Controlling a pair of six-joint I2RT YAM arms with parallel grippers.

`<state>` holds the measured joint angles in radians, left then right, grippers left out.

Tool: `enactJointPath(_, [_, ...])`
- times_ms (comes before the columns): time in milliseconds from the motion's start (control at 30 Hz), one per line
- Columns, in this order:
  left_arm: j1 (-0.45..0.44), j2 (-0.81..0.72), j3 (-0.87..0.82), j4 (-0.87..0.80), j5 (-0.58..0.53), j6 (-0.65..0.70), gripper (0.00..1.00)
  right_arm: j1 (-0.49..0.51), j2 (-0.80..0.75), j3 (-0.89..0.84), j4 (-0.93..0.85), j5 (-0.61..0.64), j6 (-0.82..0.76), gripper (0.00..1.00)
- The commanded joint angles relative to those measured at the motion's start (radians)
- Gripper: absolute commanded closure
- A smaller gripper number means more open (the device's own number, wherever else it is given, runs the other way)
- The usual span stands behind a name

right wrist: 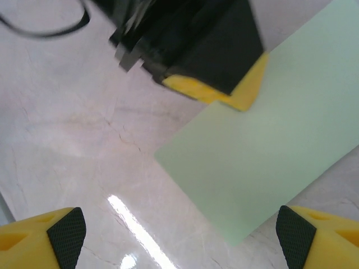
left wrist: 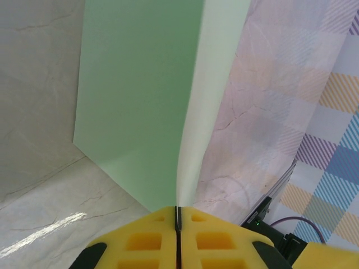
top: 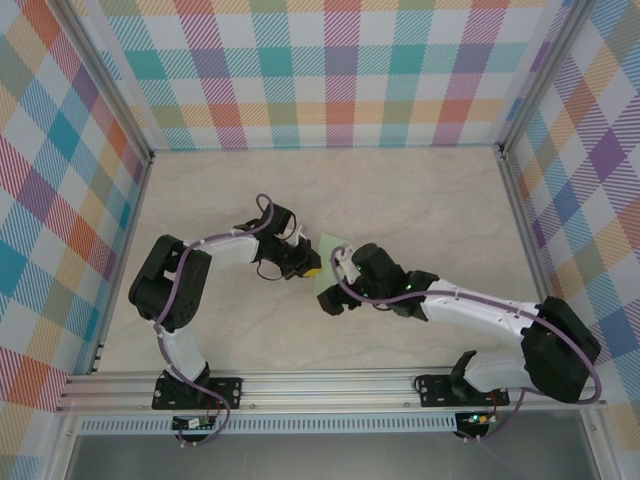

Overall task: Fold a paper plane with a square sheet of paper (fold left side to right side)
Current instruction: Third fold the triangle at the center of the table.

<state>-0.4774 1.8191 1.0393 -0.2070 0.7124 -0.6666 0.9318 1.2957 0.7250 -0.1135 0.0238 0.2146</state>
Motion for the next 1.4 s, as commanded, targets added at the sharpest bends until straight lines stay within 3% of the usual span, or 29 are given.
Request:
enactJointPath(0, [-0.010,-0.004,0.008,0.000,-0.005,-0.025,0.93,0.113,0.041,0.013,0.023,0.237,-0.113,0.09])
enactJointPath(133, [-0.011,0.000,0.013,-0.002,-0.007,-0.021,0.94,0.191,0.158,0.081,0.000,0.357,-0.176,0.08])
enactJointPath(300, [-0.013,0.002,0.011,-0.002,-0.007,-0.015,0.94,0.205,0.292,0.173,0.014,0.429,-0.270,0.08])
enactJointPath(500, [-0.015,0.001,0.011,-0.005,-0.004,-0.010,0.94,0.203,0.369,0.231,0.029,0.455,-0.345,0.21])
enactJointPath(700, [-0.014,-0.001,0.011,-0.011,-0.009,-0.003,0.94,0.204,0.346,0.193,0.023,0.462,-0.320,0.44])
enactJointPath(1033, [-0.014,0.008,0.025,-0.022,-0.016,0.006,0.93,0.202,0.321,0.188,-0.019,0.450,-0.320,0.99])
enactJointPath(1100, [-0.013,0.006,0.031,-0.036,-0.022,0.016,0.91,0.197,0.312,0.178,-0.016,0.445,-0.282,1.00])
enactJointPath(1200, [-0.012,-0.001,0.042,-0.062,-0.030,0.043,0.80,0.181,0.292,0.162,-0.017,0.417,-0.265,1.00])
enactJointPath(1367, [0.032,-0.054,0.050,-0.167,-0.049,0.101,0.49,0.157,0.262,0.133,-0.018,0.364,-0.260,1.00])
